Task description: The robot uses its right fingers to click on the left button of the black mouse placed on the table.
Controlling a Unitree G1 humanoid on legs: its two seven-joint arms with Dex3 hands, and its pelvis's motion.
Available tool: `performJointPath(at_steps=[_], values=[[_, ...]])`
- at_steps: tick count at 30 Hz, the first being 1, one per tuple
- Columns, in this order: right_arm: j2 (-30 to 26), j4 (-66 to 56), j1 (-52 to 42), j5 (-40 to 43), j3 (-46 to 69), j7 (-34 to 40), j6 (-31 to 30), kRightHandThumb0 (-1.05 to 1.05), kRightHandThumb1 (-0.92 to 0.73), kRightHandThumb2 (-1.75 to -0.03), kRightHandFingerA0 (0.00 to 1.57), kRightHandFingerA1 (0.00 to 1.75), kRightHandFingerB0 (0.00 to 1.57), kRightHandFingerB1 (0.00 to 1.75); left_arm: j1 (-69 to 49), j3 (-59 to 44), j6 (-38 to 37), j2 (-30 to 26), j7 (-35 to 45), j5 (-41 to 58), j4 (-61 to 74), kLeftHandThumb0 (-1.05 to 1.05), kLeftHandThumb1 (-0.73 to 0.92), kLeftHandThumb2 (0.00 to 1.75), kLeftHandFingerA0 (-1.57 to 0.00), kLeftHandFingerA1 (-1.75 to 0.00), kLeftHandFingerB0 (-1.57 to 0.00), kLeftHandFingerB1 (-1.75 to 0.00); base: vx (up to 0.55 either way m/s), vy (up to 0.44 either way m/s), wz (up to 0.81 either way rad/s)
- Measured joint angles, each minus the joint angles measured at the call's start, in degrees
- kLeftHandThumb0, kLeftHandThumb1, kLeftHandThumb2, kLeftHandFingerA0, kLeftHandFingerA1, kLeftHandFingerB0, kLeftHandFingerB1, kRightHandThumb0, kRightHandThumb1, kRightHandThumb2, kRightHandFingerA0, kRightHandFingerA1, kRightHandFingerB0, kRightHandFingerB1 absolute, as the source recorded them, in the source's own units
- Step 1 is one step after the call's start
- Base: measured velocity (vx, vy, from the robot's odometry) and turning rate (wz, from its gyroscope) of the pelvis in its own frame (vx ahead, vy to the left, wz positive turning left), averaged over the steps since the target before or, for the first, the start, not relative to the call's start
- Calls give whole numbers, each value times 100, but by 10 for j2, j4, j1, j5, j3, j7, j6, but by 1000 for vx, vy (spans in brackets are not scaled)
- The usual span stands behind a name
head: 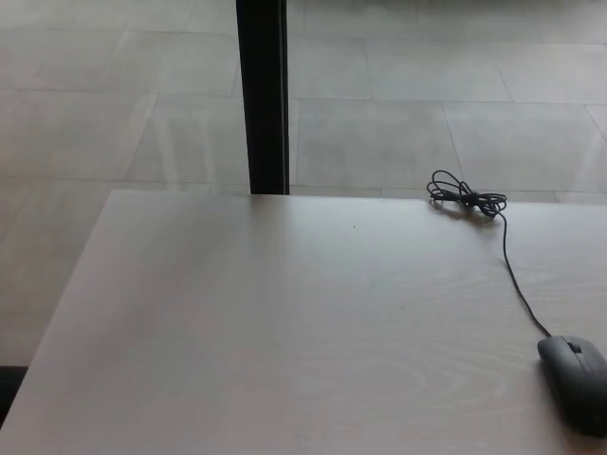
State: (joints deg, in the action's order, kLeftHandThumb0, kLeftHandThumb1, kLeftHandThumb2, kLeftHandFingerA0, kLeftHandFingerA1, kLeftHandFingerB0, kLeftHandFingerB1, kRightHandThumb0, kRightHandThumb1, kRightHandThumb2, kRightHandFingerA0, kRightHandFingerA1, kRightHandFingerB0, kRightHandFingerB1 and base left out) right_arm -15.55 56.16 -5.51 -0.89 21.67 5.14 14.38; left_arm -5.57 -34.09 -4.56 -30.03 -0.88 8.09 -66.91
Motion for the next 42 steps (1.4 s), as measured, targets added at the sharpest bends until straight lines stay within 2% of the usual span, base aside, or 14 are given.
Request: performJointPath(at_steps=[5, 6, 13, 17, 18, 20, 23, 26, 27, 30, 33, 34, 36, 42], values=[[-7, 5, 3, 28, 53, 12, 30, -23, -47, -54, 97, 85, 57, 50, 11, -42, 0, -12, 0, 26, -25, -36, 44, 56, -94, -146, -67, -58, 0, 0, 0], [-8, 5, 3, 32, 61, 14, 32, -24, -49, -58, 95, 149, 51, 57, 14, -46, 0, -13, 0, 30, -29, -46, 54, 56, -91, -107, -67, -56, 0, 0, 0], [-23, -3, 25, 83, 150, 23, -2, -59, -64, -59, 86, 97, 56, 71, 36, -93, 3, -13, -6, 64, -39, -67, 70, 112, -87, -125, -38, -65, 0, 0, 0], [-41, -3, 40, 113, 203, 23, -24, -80, -79, -64, 90, 88, 33, 76, 43, -114, 4, -13, -9, 77, -43, -78, 90, 74, -69, -168, -34, -47, 0, 0, 0], [-46, -3, 44, 119, 215, 24, -31, -86, -70, -113, 115, 129, 72, 107, 44, -117, 4, -13, -10, 79, -45, -82, 79, 118, -103, -139, -33, -58, 0, 0, 0], [-59, -5, 55, 132, 237, 28, -45, -85, -88, -71, 119, 160, 72, 127, 46, -123, 5, -13, -12, 84, -48, -86, 82, 121, -83, -130, -31, -58, 0, 0, 0], [-91, -12, 80, 151, 266, 39, -73, -91, -92, -67, 118, 144, 64, 96, 49, -124, 10, -13, -16, 91, -52, -92, 92, 76, -57, -167, -19, -50, 0, 0, 0], [-110, -36, 100, 166, 284, 42, -95, -96, -70, -107, 110, 120, 40, 81, 52, -124, 16, -13, -18, 93, -54, -97, 84, 124, -72, -129, -5, -51, 0, 0, 0], [-117, -47, 108, 171, 288, 44, -104, -102, -88, -73, 104, 169, 39, 92, 54, -123, 19, -13, -17, 94, -54, -92, 92, 80, -48, -145, -13, -54, 0, 0, 0], [-125, -97, 127, 178, 289, 49, -130, -96, -92, -72, 58, 53, 14, 53, 55, -121, 26, -13, -14, 96, -54, -95, 92, 82, -54, -167, -28, -68, 0, 0, 0], [-131, -151, 141, 183, 283, 49, -152, -104, -74, -92, 93, 102, 24, 49, 57, -120, 34, -14, -8, 102, -54, -99, 92, 82, -46, -151, -7, -36, 0, 0, 0], [-133, -172, 147, 183, 275, 50, -160, -97, -89, -73, 95, 166, 31, 48, 56, -119, 36, -14, -4, 103, -54, -94, 92, 85, -41, -174, -14, -98, 0, 0, 0], [-136, -210, 153, 181, 258, 52, -170, -92, -69, -106, 79, 71, 20, 46, 56, -119, 36, -14, 3, 106, -54, -94, 88, 130, -70, -127, -27, -65, 0, 0, 0], [-147, -264, 167, 141, 157, 51, -158, -88, -92, -70, 78, 106, 27, 30, 58, -115, 37, -14, 15, 112, -53, -88, 82, 124, -76, -129, -15, -52, 0, 0, 0]])
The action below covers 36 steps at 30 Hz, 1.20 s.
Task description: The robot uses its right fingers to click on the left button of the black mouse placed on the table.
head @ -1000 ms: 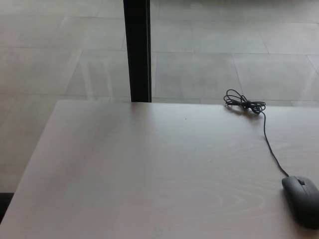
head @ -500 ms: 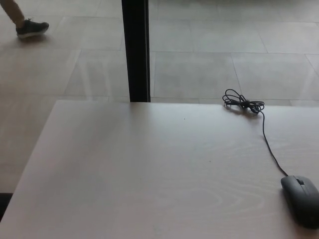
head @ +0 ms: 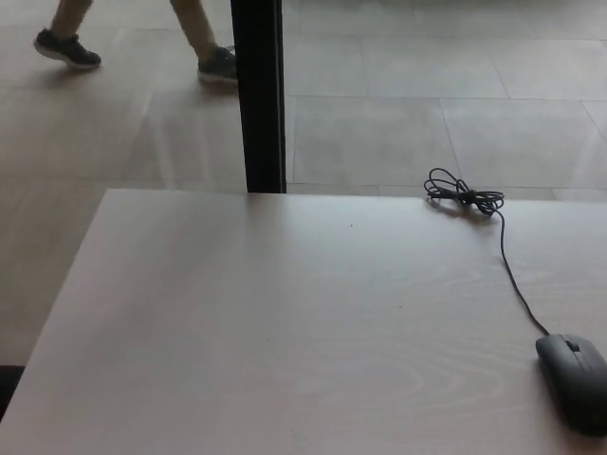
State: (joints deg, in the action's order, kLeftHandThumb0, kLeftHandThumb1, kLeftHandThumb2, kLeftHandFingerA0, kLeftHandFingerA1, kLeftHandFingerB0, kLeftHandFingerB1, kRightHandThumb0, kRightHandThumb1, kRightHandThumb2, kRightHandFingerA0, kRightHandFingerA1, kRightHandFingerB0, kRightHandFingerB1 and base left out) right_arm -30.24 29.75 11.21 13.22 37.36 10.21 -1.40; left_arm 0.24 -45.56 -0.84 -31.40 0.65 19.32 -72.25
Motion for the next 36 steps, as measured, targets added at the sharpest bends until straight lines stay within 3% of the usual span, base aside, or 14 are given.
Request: performJointPath(at_steps=[1, 5, 11, 16, 17, 18, 21, 24, 26, 27, 30, 31, 32, 36], values=[[0, -13, 0, -12, -24, 1, 2, -83, -73, -115, 73, 94, 24, 49, 0, 1, 0, 0, 0, 0, 0, -90, 81, 124, -74, -129, -11, -51, 0, 0, 0], [0, -50, 0, -43, -79, 7, 6, -84, -82, -71, 94, 164, 32, 34, -1, 1, 0, 0, 2, 0, 0, -102, 91, 78, -52, -132, -23, -38, 0, 0, 0], [6, -109, 0, -93, -172, 15, 7, -91, -82, -72, 89, 165, 35, 34, -2, 1, 0, 0, 3, 1, 0, -86, 79, 122, -65, -112, -16, -49, 0, 0, 0], [12, -120, 0, -132, -249, 20, 7, -91, -89, -68, 80, 142, 33, 32, -3, 4, 0, 0, 3, 0, 0, -95, 92, 77, -81, -129, -38, -44, 0, 0, 0], [12, -120, 1, -138, -261, 21, 7, -94, -75, -114, 89, 135, 27, 45, -3, 5, 0, 0, 3, 0, 0, -98, 92, 79, -68, -129, -25, -41, 0, 0, 0], [13, -120, 1, -148, -281, 22, 7, -87, -85, -73, 77, 167, 32, 33, -4, 6, 0, 0, 3, 0, 0, -98, 91, 79, -68, -121, -28, -41, 0, 0, 0], [13, -116, 2, -169, -322, 22, 7, -87, -86, -72, 77, 159, 29, 31, -5, 6, 0, 0, 3, 0, 0, -98, 91, 80, -64, -101, -32, -42, 0, 0, 0], [13, -109, 3, -195, -373, 22, 7, -82, -85, -66, 59, 65, 33, 32, -5, 7, 0, 0, 3, 0, 0, -96, 92, 82, -67, -98, -29, -40, 0, 0, 0], [13, -101, 4, -213, -405, 22, 7, -82, -85, -66, 59, 65, 33, 32, -6, 9, 0, 0, 4, 0, 0, -96, 92, 82, -67, -98, -29, -40, 0, 0, 0], [13, -98, 4, -220, -419, 22, 7, -86, -82, -71, 76, 151, 32, 32, -6, 10, 0, 0, 5, 0, 0, -96, 91, 80, -67, -100, -30, -41, 0, 0, 0], [13, -81, 6, -243, -459, 23, 10, -86, -89, -67, 67, 75, 29, 30, -8, 11, 0, 0, 8, 1, 0, -94, 84, 127, -68, -105, -25, -52, 0, 0, 0], [13, -75, 6, -250, -469, 24, 10, -88, -74, -109, 65, 75, 23, 45, -9, 11, 0, 0, 8, 1, 0, -95, 92, 80, -52, -101, -32, -39, 0, 0, 0], [12, -69, 7, -258, -480, 25, 10, -86, -91, -68, 64, 58, 29, 29, -10, 11, 0, 0, 9, 1, 0, -98, 92, 80, -54, -108, -32, -42, 0, 0, 0], [6, -46, 25, -292, -519, 35, 18, -92, -76, -85, 47, 60, 22, 35, -9, 11, 0, 0, 12, 1, 1, -99, 91, 81, -72, -118, -31, -42, 0, 0, 0]])
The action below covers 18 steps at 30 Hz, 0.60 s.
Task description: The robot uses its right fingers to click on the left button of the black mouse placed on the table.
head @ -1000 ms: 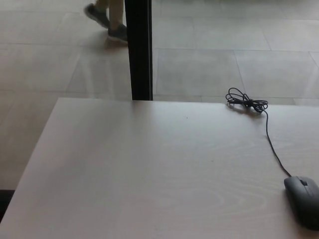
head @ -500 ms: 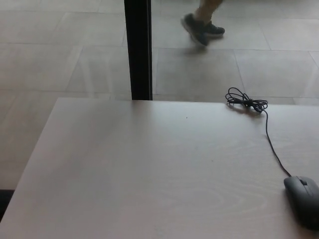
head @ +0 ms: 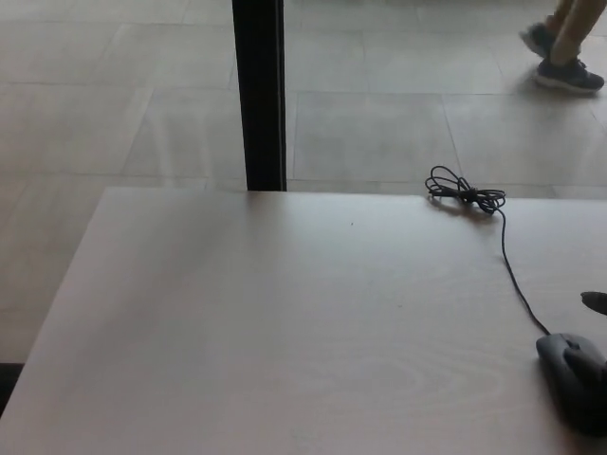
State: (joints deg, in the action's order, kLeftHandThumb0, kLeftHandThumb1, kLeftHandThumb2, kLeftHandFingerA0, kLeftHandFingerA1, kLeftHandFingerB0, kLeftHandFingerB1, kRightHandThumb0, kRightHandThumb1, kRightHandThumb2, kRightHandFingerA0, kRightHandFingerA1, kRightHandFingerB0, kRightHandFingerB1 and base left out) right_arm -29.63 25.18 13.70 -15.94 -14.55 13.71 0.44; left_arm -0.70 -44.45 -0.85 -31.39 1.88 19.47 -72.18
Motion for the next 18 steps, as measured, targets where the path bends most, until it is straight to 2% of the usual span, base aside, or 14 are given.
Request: performJointPath(at_steps=[1, 2, 3, 6, 7, 8, 10, 11, 12, 13, 15, 16, 17, 18], values=[[-1, 4, 4, -6, -7, 2, 1, -88, -92, -68, 39, 52, 28, 29, 0, 0, 0, 0, 1, 0, 0, -95, 92, 78, -76, -103, -31, -41, 0, 0, 0], [-3, 9, 8, -16, -17, 4, 1, -88, -91, -68, 38, 51, 28, 29, 0, 1, 0, 0, 1, 0, 0, -96, 92, 81, -60, -90, -31, -38, 0, 0, 0], [-4, 14, 12, -23, -25, 5, 1, -86, -90, -68, 42, 51, 30, 30, 0, 2, 0, 0, 1, 0, 0, -98, 82, 122, -62, -83, -27, -50, 0, 0, 0], [-6, 30, 25, -49, -52, 12, 3, -85, -90, -68, 47, 50, 31, 30, -1, 4, 0, 0, 2, 0, 0, -92, 79, 121, -64, -82, -29, -51, 0, 0, 0], [-6, 35, 29, -56, -57, 15, 4, -84, -88, -67, 40, 53, 33, 31, -2, 4, 0, 0, 2, 0, 0, -96, 92, 78, -64, -81, -34, -40, 0, 0, 0], [-7, 39, 32, -62, -63, 17, 6, -85, -88, -67, 34, 52, 32, 30, -2, 5, 0, 0, 3, 0, 0, -98, 92, 79, -70, -88, -37, -43, 0, 0, 0], [-7, 49, 42, -78, -77, 22, 10, -84, -89, -67, 53, 56, 33, 30, -2, 6, 0, 0, 3, 0, 1, -94, 92, 79, -65, -85, -39, -42, 0, 0, 0], [-8, 54, 47, -87, -83, 25, 12, -84, -89, -67, 49, 53, 32, 30, -2, 7, 0, 0, 3, 0, 1, -90, 78, 120, -55, -76, -26, -50, 0, 0, 0], [-8, 58, 51, -93, -88, 27, 13, -84, -89, -67, 49, 53, 32, 30, -1, 8, 0, 0, 3, 0, 1, -90, 78, 120, -55, -76, -26, -50, 0, 0, 0], [-9, 61, 55, -102, -95, 30, 15, -83, -89, -67, 42, 52, 28, 29, -2, 8, 0, 0, 4, 0, 1, -95, 92, 82, -57, -97, -29, -40, 0, 0, 0], [-11, 62, 60, -116, -105, 32, 15, -83, -88, -67, 41, 52, 30, 30, -2, 8, 0, 0, 7, 1, 2, -96, 92, 81, -53, -101, -29, -40, 0, 0, 0], [-12, 62, 63, -124, -110, 32, 15, -84, -90, -68, 42, 51, 31, 30, -2, 8, 0, 0, 9, 1, 3, -96, 82, 121, -57, -88, -24, -51, 0, 0, 0], [-12, 62, 66, -132, -116, 34, 15, -86, -92, -68, 38, 51, 30, 29, -2, 8, 0, 0, 11, 2, 3, -97, 92, 83, -48, -95, -29, -48, 0, 0, 0], [-12, 62, 68, -138, -121, 35, 15, -86, -92, -68, 38, 51, 30, 29, -2, 8, 0, 0, 13, 2, 4, -97, 92, 83, -48, -95, -29, -48, 0, 0, 0]])
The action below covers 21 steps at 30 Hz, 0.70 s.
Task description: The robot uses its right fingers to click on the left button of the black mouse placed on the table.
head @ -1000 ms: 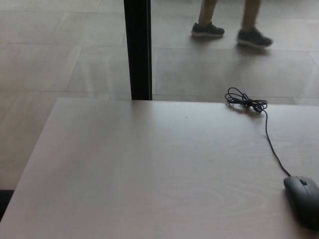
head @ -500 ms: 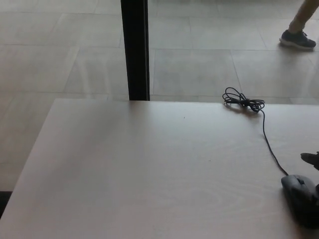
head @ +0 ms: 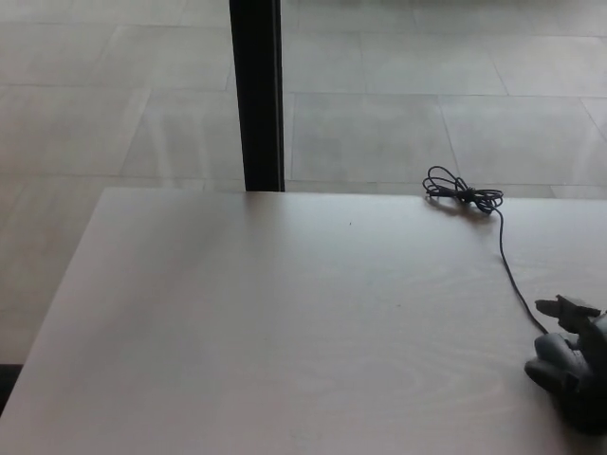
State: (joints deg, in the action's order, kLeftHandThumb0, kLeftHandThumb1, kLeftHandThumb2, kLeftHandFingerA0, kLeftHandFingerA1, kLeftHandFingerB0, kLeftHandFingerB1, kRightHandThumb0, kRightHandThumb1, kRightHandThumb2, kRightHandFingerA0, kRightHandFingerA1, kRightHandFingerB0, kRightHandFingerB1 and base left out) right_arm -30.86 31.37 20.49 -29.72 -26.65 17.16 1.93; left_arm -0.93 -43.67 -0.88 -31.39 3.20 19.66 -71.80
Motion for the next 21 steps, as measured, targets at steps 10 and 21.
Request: performJointPath(at_steps=[10, 21], values=[[0, -4, 5, -70, -44, -9, -14, -86, -92, -69, 37, 50, 30, 30, 0, -1, -2, 0, 17, 13, 4, -98, 91, 81, -55, -110, -31, -45, 0, 0, 0], [0, -2, -10, -105, -42, 0, -18, -83, -91, -68, 71, 75, 35, 32, -1, 0, -2, 0, 22, 24, 6, -99, 92, 84, -53, -75, -33, -43, 0, 0, 0]])
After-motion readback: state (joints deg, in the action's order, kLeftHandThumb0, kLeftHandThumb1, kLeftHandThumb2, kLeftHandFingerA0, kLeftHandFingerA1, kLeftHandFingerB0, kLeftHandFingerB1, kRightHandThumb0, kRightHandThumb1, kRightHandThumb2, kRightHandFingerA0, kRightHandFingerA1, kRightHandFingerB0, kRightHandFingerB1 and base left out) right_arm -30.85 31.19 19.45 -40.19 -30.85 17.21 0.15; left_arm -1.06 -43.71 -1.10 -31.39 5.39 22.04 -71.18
